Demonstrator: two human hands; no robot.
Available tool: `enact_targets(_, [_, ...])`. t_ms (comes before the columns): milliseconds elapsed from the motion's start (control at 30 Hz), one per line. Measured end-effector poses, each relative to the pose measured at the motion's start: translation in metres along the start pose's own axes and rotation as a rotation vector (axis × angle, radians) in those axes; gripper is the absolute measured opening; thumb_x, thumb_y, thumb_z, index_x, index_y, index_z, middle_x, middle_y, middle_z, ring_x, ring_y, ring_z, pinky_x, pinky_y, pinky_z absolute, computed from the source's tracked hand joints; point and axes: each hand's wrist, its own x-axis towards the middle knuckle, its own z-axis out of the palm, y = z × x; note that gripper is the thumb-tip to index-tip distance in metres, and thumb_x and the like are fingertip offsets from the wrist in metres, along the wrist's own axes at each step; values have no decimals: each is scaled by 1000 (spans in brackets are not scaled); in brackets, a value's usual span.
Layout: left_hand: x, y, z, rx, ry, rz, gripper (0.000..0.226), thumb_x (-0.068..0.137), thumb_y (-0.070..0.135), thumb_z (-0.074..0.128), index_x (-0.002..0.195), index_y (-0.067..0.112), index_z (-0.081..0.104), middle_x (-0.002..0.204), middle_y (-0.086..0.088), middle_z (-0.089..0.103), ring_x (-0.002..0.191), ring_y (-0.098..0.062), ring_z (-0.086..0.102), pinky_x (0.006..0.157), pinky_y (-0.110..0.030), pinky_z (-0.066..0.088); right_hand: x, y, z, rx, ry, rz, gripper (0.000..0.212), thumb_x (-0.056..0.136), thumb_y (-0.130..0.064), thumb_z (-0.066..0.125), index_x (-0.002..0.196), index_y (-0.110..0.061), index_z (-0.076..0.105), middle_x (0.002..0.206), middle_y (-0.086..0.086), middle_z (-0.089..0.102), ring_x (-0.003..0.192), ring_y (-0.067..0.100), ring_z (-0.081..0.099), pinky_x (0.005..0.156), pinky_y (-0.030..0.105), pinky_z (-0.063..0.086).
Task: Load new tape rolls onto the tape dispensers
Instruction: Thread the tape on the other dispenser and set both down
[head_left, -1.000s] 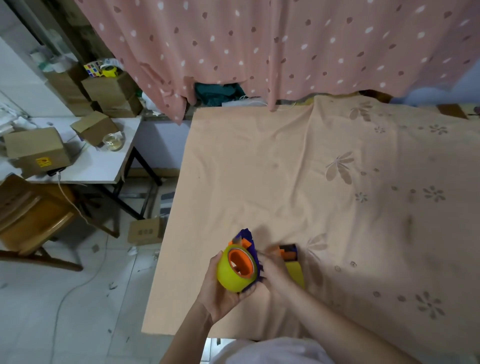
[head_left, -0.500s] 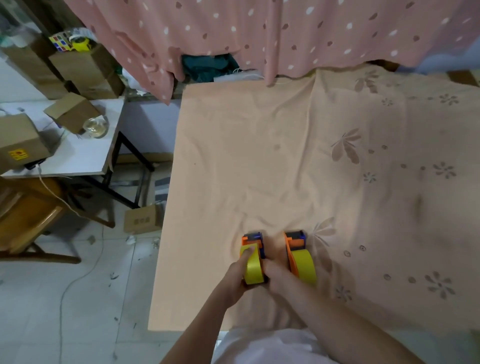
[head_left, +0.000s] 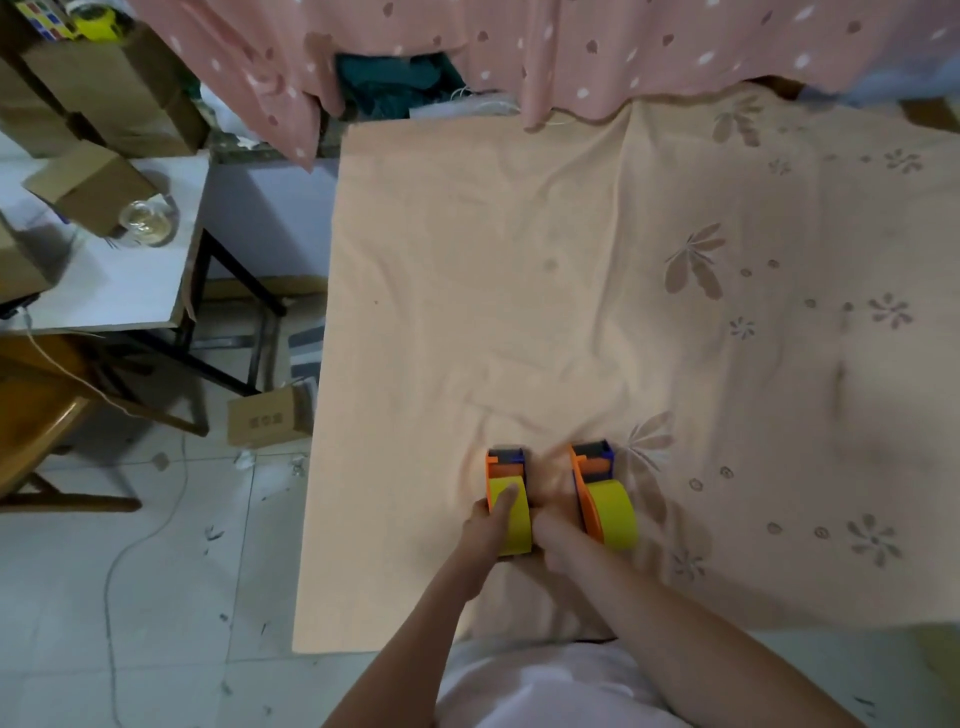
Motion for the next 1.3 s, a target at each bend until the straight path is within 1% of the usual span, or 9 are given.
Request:
enact_targets(167, [-4, -1, -1, 142, 30, -32, 114, 53, 89, 47, 146, 23, 46, 138, -13, 54, 120, -31, 59, 103, -49, 54, 16, 4, 1, -39, 233, 17, 34, 101, -32, 43, 118, -10, 62, 106, 12, 63, 96, 29, 60, 93, 42, 52])
enact_targets(300, [-15, 2, 5, 340, 101, 1, 75, 92, 71, 45, 150, 24, 42, 146, -19, 41, 136, -37, 41, 119, -48, 33, 32, 15, -5, -365, 221, -73, 37, 98, -26, 46, 126, -6, 59, 117, 15, 66, 104, 32, 64, 87, 31, 51])
enact_targets(567, [-14, -7, 1, 428, 136, 88, 57, 100, 61, 42, 141, 23, 54, 141, -17, 40, 137, -36, 39, 120, -47, 32, 84, 52, -17, -173, 134, -159, 93, 56, -96, 43, 128, -39, 57, 124, -1, 66, 110, 21, 63, 95, 41, 54])
enact_targets(800, [-14, -11, 0, 339, 145, 108, 35, 100, 62, 41, 107, 30, 55, 136, -14, 41, 130, -37, 47, 117, -50, 37, 37, 30, -13, -430, 123, -315, 104, 56, -101, 27, 126, -33, 63, 117, 2, 68, 106, 21, 62, 99, 42, 50])
enact_targets(900, [-3, -19, -1, 311, 176, 96, 73, 83, 85, 42, 104, 17, 61, 132, -17, 52, 123, -38, 55, 111, -53, 43, 48, 31, -11, -551, 158, -263, 114, 56, -102, 16, 129, -27, 61, 122, 11, 65, 109, 27, 60, 96, 37, 47])
enact_targets(1000, [34, -39, -7, 283, 213, 80, 118, 53, 104, 39, 115, 7, 66, 122, -19, 64, 114, -37, 64, 104, -52, 50, 34, 23, -8, -707, 200, -260, 95, 75, -86, 11, 125, -22, 60, 116, 17, 65, 104, 32, 61, 92, 39, 47])
enact_targets(1100, [-1, -12, -2, 282, 183, 68, 94, 75, 86, 48, 115, 4, 70, 117, -17, 69, 108, -34, 66, 96, -42, 54, 9, 11, -3, -784, 276, -328, 71, 91, -68, 18, 138, -25, 49, 138, 15, 53, 126, 33, 50, 110, 42, 38])
enact_targets(1233, [-24, 5, 2, 246, 104, 41, 64, 97, 50, 59, 120, -9, 66, 103, -12, 64, 90, -25, 59, 60, -25, 43, -12, 3, -7, -740, 197, -258, 64, 103, -52, 21, 147, -11, 42, 149, 20, 44, 136, 34, 43, 114, 38, 34])
enact_targets(1300, [-32, 8, 3, 258, 111, 42, 63, 100, 47, 58, 127, -10, 60, 110, -13, 62, 96, -26, 57, 65, -26, 43, -22, 1, -16, -648, 161, -278, 53, 106, -38, 29, 146, -6, 42, 146, 19, 48, 133, 33, 48, 111, 36, 38])
